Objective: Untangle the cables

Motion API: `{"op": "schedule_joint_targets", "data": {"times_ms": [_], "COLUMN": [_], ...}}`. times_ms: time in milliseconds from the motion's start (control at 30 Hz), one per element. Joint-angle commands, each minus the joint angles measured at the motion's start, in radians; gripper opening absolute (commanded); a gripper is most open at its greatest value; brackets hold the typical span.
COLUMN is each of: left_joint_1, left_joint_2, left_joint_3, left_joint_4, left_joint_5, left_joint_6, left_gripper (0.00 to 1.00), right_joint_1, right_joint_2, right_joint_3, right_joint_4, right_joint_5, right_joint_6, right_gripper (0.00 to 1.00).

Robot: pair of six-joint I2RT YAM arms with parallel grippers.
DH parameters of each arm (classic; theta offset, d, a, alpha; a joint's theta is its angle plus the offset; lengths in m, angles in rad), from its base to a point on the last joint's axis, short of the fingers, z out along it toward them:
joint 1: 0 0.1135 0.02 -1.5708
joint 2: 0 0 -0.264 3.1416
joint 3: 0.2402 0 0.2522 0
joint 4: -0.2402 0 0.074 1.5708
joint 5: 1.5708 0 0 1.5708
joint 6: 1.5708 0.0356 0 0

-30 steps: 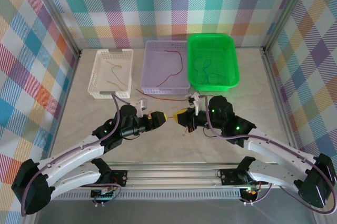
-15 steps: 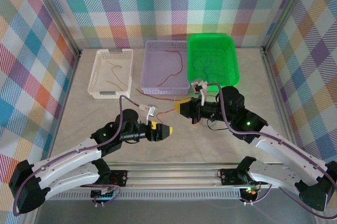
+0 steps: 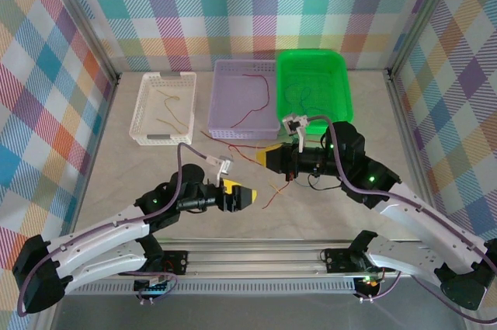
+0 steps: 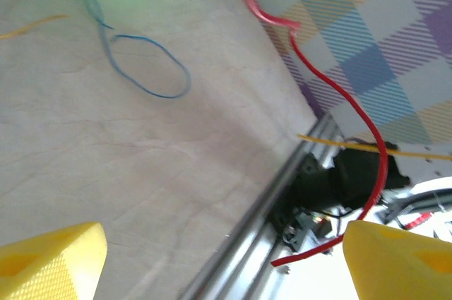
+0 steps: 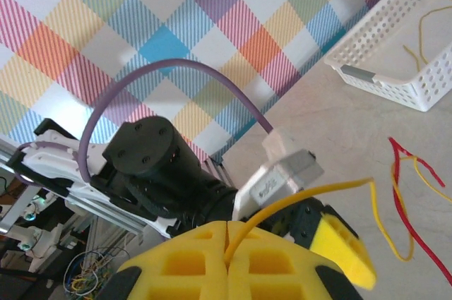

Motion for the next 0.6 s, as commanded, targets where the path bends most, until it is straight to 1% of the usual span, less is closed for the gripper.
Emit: {"op": "schedule_joint_targets", "data": {"times_ms": [0,133,367,467,567], "left_joint_1": [-0.052,-0.092,-0.161,-0.197,-0.207], "left_joint_2": [-0.028,-0.031,-0.006,0.021,0.044], "left_joint_3": [0.041,0.066,0.108,0.14,0.155], "left_joint_4": [0.104,0.151,0.185,0.139,0.085], "left_joint_5": [0.058,0.084,0.095,0.073,0.039], "left_joint_6": [0.015,0.001,0.009,0.056,0.095], "left_gripper": [0.9,0.92,0.94,0.94,0.94], "right_joint_1": [-0.007,-0.006,-0.007,-0.006,-0.006], "right_joint_2": [0.004,0.006,0.013,0.016,0.017], "right_joint_3": [0.052,0.042,0.046,0.051,0.054], "right_joint_4": [-0.008,0.01,0.009,0.004,0.003], "right_joint_5": [-0.007,-0.006,0.001,0.013,0.014], "right_joint_6": [0.041,0.067,0.083,0.089,0.097], "right_gripper": [0.0,0.0,0.0,0.0,0.0]}}
